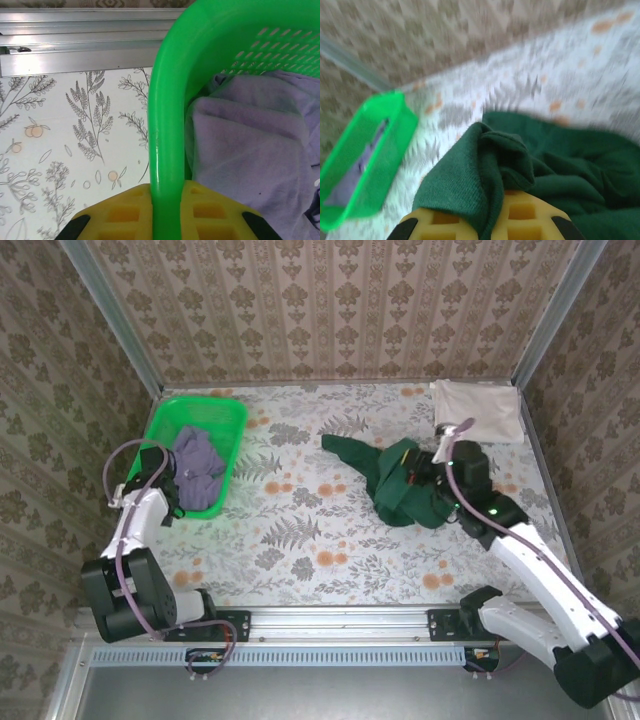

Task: Fold and stack the t-shirts

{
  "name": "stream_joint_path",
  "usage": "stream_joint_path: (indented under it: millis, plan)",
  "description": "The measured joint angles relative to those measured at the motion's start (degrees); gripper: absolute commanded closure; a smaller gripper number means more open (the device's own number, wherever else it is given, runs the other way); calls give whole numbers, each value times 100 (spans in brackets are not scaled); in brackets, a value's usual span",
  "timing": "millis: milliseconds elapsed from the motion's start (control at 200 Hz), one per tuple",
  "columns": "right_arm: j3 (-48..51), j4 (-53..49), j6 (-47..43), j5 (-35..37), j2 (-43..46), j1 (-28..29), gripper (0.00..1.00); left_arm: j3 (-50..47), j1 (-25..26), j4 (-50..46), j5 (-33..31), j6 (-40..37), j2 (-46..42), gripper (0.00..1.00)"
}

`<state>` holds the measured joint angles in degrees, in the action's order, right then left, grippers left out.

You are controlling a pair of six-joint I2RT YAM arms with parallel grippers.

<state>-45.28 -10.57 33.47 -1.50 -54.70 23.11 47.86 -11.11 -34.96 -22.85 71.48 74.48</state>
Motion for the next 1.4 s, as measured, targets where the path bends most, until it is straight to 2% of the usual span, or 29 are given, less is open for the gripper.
stream_joint_path:
  millis: [215,545,685,975,1075,1140,1285,1340,1400]
  plan:
    - [581,846,-52,-415,-894,671,100,614,-293,525,70,151,857,100]
    - [691,1567,-315,-483,-1154,935,100,2033,-485,798,122,-127,2312,100]
    - [721,1683,-352,-481,-1154,940,100,2321,-511,787,188,-275,2542,85]
    - [763,1729,-376,-479,-1154,942,100,2763,-511,555,278,-389,2857,77]
    - [776,1735,-396,-479,-1152,942,100,2883,-509,505,407,-459,2892,67]
    - [791,1735,-417,-476,-1152,942,100,2975,-503,452,509,-505,2892,43]
    - [802,1725,-487,-450,-1132,942,100,3005,-354,358,592,-599,2671,11]
    - [802,1718,-509,-431,-1102,942,100,2907,-197,345,595,-575,2363,4]
    - [802,1646,-527,-358,-1043,942,100,2743,74,337,595,-656,1856,1]
